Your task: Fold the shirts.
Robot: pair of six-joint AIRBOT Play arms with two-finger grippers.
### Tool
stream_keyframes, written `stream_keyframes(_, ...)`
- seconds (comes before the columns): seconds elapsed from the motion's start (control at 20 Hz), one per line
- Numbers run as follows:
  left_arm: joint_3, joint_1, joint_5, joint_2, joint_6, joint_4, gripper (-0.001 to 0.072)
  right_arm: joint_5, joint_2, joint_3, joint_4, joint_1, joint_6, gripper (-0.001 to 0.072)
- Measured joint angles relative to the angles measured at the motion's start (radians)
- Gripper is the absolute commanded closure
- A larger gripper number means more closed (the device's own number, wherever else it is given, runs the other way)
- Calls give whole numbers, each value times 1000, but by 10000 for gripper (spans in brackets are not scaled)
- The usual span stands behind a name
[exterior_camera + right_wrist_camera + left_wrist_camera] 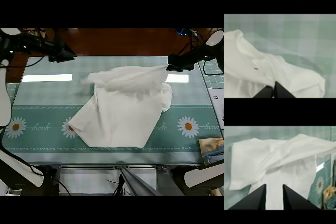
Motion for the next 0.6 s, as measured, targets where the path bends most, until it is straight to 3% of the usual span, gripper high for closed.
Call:
stream_keyframes(0.2,-8,76,-143,87,-69,93,437,27,32,0,-26,0,-19,669)
stream_keyframes(0.35,-118,66,-257,191,-94,270,433,54,43,0,-40,0,-27,669)
stream_keyframes(0.45,-268,42,-267,279,-99,360,109,66,47,0,-47,0,-29,668)
stream_keyframes(0.6,-580,-13,-221,433,-99,415,99,76,49,0,-53,0,-30,669)
